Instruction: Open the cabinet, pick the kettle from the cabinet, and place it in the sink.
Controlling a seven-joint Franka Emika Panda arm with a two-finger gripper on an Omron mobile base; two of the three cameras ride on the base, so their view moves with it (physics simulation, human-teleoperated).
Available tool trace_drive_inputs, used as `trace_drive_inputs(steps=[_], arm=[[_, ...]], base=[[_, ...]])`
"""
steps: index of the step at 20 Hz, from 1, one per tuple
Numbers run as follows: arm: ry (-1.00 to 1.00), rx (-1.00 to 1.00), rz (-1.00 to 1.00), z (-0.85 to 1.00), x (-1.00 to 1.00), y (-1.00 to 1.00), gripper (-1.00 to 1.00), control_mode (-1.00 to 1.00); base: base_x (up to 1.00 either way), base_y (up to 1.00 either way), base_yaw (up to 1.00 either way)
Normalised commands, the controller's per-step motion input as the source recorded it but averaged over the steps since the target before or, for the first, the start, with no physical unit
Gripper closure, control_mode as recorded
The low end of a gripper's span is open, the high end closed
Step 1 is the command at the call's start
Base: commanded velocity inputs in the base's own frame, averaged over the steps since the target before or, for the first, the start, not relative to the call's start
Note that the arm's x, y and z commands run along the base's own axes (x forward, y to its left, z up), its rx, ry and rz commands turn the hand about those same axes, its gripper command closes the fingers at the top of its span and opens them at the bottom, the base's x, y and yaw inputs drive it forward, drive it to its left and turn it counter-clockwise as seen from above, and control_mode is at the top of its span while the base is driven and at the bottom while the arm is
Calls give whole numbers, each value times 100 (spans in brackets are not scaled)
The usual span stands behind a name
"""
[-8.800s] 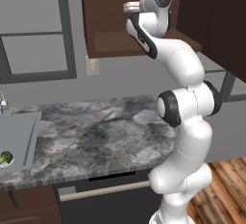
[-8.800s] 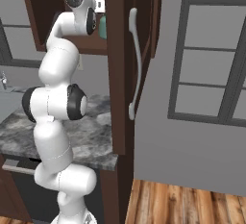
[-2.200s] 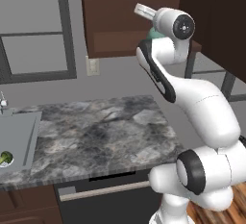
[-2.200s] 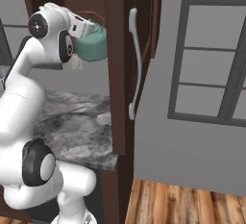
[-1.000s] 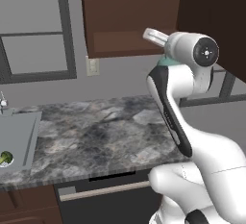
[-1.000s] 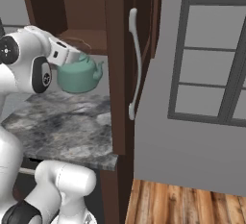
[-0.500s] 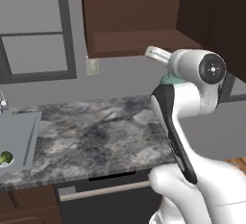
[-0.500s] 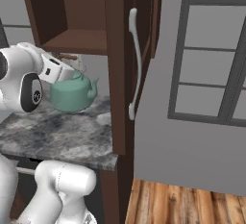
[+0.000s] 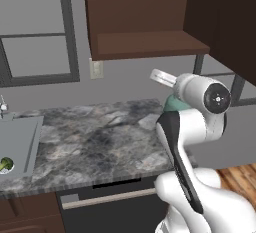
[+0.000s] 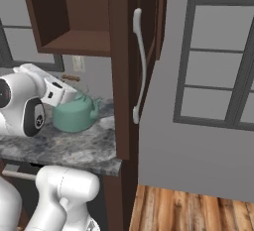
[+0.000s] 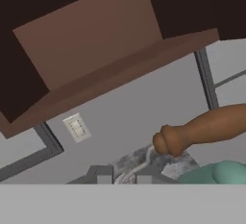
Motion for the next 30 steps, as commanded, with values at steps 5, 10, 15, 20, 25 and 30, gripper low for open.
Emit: trace_drive_inputs(steps=[5, 10, 15, 20, 25, 30], arm=[[11, 3, 0, -29, -1, 0, 100, -100], [4, 1, 0, -28, -5, 6, 100, -100], [1, 0, 0, 0, -1, 1, 100, -100], [0, 0, 0, 0, 0, 0, 100, -100], [0, 0, 0, 0, 0, 0, 100, -100], [0, 0, 0, 0, 0, 0, 100, -100]], base=[[0, 0, 0], [0, 0, 0], [0, 0, 0], [0, 0, 0], [0, 0, 0], [0, 0, 0]])
